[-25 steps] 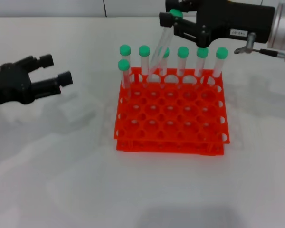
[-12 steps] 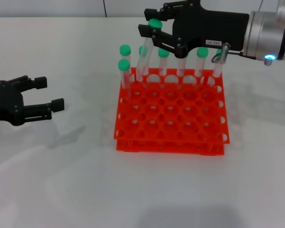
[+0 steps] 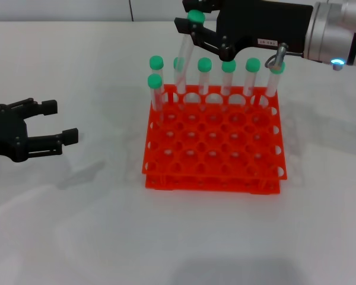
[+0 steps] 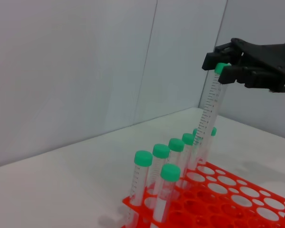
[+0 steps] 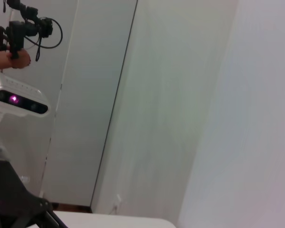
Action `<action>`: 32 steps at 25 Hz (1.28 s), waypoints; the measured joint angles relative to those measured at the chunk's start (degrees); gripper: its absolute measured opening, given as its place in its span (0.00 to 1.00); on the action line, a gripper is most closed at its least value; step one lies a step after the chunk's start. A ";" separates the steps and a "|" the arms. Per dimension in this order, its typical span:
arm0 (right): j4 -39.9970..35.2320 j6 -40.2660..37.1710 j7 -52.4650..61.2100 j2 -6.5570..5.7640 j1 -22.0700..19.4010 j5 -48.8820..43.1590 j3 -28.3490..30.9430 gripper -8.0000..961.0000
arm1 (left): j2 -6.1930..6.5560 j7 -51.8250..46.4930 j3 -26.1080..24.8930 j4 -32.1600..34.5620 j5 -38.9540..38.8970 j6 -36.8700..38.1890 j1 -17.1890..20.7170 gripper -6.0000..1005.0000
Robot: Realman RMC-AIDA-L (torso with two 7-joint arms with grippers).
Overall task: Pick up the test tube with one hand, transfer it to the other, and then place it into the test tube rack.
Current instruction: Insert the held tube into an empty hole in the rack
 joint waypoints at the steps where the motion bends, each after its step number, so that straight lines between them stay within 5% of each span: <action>1: -0.13 0.07 -0.02 -0.05 -0.10 -0.19 -0.01 0.30 | 0.00 0.00 0.00 -0.01 0.00 0.00 0.01 0.89; 32: -1.36 5.51 2.69 0.56 -1.52 -2.00 -5.30 0.30 | -0.32 1.58 0.32 -0.14 6.39 1.31 0.09 0.89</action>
